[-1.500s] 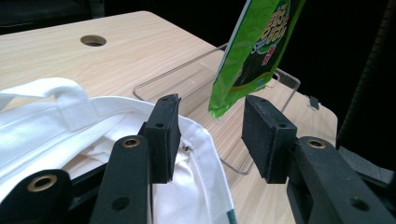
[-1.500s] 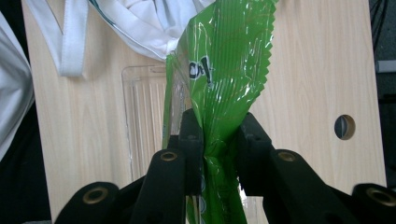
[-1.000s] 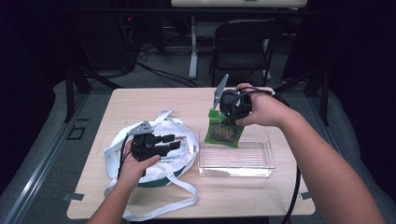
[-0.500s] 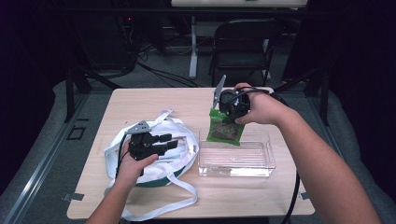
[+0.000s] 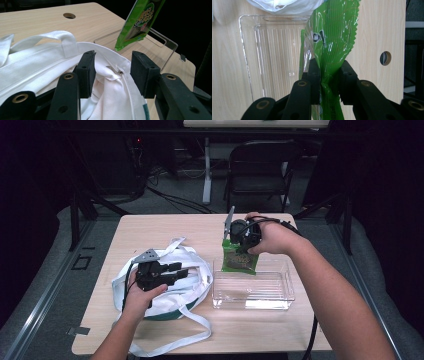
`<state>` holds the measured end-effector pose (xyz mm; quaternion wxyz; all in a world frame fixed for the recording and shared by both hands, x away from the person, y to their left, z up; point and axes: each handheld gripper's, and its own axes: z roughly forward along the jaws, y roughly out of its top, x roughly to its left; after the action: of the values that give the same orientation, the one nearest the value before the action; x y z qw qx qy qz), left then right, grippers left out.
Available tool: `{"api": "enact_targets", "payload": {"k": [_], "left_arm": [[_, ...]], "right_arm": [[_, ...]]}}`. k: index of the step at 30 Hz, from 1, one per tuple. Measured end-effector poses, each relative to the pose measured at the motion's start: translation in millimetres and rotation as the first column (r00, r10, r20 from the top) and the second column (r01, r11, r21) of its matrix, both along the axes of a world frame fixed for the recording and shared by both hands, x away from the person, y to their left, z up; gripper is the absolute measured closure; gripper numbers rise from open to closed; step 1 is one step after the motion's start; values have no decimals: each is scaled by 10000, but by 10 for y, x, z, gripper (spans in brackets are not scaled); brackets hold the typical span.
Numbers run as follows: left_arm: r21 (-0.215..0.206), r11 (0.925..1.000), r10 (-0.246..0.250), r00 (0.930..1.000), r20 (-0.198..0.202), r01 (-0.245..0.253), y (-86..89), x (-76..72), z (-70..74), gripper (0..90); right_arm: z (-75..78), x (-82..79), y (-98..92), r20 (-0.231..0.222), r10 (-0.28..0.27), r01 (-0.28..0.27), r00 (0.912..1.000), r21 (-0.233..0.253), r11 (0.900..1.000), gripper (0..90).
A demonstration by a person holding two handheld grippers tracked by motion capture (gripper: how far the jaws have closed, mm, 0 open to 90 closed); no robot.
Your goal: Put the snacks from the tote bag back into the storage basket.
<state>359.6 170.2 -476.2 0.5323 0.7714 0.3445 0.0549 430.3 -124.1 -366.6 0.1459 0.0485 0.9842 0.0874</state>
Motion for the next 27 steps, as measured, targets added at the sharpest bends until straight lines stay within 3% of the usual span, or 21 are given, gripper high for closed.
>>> {"api": "enact_targets", "payload": {"k": [27], "left_arm": [[12,10000,77,10000,-39,-77,28,7,-6,547]], "right_arm": [[-216,111,144,31,-3,3,10000,-275,9996,746]]}}
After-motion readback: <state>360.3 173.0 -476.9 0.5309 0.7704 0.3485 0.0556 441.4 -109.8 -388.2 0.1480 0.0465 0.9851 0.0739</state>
